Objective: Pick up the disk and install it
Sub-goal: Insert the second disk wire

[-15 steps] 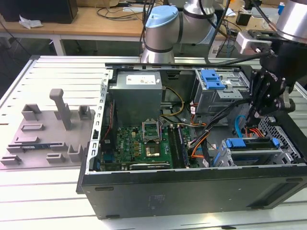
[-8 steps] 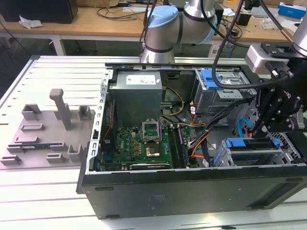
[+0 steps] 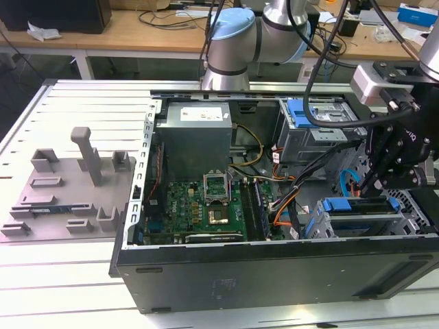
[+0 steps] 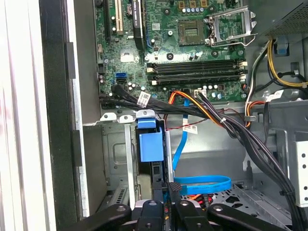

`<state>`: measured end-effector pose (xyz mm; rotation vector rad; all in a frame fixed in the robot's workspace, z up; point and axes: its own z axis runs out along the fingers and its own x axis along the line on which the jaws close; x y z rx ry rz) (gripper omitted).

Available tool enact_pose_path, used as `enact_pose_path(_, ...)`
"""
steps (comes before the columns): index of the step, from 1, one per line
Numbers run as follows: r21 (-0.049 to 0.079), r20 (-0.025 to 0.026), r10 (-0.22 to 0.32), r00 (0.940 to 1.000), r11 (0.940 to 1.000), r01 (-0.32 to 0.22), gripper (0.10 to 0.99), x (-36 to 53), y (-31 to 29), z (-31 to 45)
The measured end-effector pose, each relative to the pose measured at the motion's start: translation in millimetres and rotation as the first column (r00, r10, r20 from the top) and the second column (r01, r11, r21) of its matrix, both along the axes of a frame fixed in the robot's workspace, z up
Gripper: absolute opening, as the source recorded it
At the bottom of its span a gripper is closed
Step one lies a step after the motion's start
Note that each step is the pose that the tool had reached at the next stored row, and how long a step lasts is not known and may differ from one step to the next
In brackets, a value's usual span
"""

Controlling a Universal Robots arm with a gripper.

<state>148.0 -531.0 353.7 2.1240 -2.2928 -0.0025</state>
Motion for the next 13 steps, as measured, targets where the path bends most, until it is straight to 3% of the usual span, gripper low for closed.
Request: enact_pose_path(13, 0.0, 0.0, 0.0, 1.0, 1.0, 0.0, 0.161, 2.2, -0.4, -2.9)
